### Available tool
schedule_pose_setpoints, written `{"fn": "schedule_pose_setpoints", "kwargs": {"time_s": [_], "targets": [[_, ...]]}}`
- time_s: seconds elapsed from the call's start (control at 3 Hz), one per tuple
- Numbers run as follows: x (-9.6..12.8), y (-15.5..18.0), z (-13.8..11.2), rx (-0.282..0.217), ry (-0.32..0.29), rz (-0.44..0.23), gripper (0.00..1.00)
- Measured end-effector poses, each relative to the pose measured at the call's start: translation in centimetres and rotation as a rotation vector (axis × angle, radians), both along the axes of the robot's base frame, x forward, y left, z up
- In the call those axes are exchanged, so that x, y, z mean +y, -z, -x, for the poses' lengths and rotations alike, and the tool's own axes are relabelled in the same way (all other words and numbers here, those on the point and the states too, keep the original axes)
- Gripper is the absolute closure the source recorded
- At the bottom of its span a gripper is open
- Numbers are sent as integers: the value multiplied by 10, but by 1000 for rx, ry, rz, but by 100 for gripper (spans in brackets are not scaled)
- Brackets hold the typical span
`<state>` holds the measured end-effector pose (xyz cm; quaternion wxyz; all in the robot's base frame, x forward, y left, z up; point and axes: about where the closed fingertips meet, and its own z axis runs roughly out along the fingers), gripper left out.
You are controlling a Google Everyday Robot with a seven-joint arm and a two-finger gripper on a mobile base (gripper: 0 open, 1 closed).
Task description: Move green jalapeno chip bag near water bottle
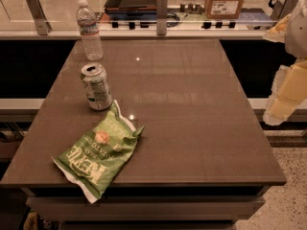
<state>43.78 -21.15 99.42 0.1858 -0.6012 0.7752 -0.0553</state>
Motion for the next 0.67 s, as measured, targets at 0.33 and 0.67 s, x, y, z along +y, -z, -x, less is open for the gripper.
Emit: {"fn": "schedule_pose_setpoints", "kwargs": {"time_s": [0.33,0.67], "targets": [[0,0,0,0,0,0,0],[6,1,0,-8,-22,-24,0]]}}
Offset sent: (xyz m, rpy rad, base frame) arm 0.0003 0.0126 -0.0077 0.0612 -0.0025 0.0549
